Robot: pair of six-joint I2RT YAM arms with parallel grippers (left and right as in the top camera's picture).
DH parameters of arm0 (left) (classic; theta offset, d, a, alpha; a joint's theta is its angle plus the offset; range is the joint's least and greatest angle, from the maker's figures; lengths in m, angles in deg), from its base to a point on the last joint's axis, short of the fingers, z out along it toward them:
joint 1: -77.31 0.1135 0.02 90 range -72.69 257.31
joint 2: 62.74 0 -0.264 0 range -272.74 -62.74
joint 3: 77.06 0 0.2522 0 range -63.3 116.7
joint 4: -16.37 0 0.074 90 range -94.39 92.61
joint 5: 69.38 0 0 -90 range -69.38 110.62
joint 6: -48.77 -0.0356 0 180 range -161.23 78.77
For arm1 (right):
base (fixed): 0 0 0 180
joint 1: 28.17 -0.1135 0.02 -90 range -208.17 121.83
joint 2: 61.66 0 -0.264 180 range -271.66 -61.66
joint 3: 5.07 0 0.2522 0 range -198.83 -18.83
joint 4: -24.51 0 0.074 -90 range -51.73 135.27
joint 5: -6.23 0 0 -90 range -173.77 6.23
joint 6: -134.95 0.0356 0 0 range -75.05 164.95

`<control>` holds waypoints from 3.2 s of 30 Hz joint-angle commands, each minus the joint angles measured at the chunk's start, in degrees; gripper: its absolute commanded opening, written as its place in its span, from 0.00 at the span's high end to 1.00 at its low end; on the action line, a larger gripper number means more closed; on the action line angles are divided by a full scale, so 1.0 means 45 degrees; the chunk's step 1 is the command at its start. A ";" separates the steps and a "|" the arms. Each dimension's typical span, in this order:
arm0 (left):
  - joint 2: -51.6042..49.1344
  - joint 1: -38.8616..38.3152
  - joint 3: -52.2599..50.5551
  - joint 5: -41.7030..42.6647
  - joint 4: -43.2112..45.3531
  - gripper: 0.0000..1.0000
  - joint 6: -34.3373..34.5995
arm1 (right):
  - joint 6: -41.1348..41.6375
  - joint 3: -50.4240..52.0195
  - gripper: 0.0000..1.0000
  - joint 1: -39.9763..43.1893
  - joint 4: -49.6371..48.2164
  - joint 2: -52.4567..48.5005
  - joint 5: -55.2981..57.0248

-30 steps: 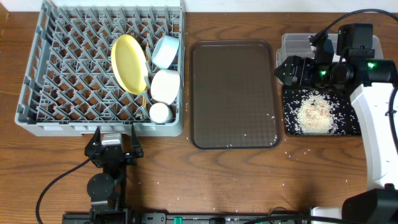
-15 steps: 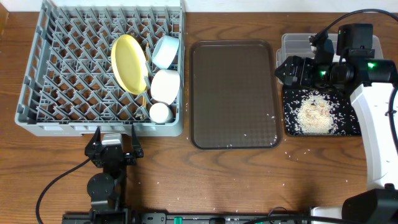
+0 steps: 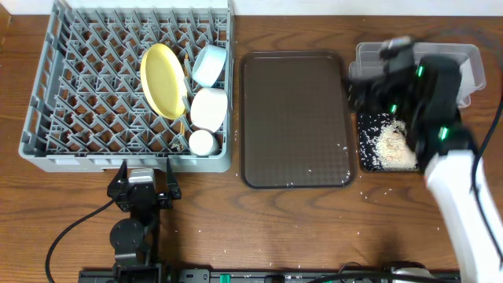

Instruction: Sort waste into correct bins and load items into the dishwasher

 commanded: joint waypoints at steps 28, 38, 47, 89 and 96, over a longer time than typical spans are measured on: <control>-0.0015 0.0078 -0.0185 -0.0160 -0.0559 0.07 -0.0253 | -0.1059 1.2692 0.01 -0.0335 -0.1880 1.4105 0.1880; -0.0015 0.0078 -0.0185 -0.0160 -0.0559 0.07 -0.0253 | -0.0053 1.2692 0.01 -0.0340 -0.2108 1.6281 0.1846; -0.0015 0.0078 -0.0185 -0.0160 -0.0559 0.07 -0.0253 | -0.0053 1.2692 0.01 -0.0335 -0.1851 1.6344 0.1846; -0.0015 0.0078 -0.0185 -0.0160 -0.0559 0.07 -0.0253 | -0.0049 1.2692 0.01 -0.0335 -0.1851 1.6339 0.1846; -0.0015 0.0078 -0.0185 -0.0160 -0.0559 0.07 -0.0253 | -0.0053 1.2692 0.01 -0.0335 -0.1851 1.6339 0.1846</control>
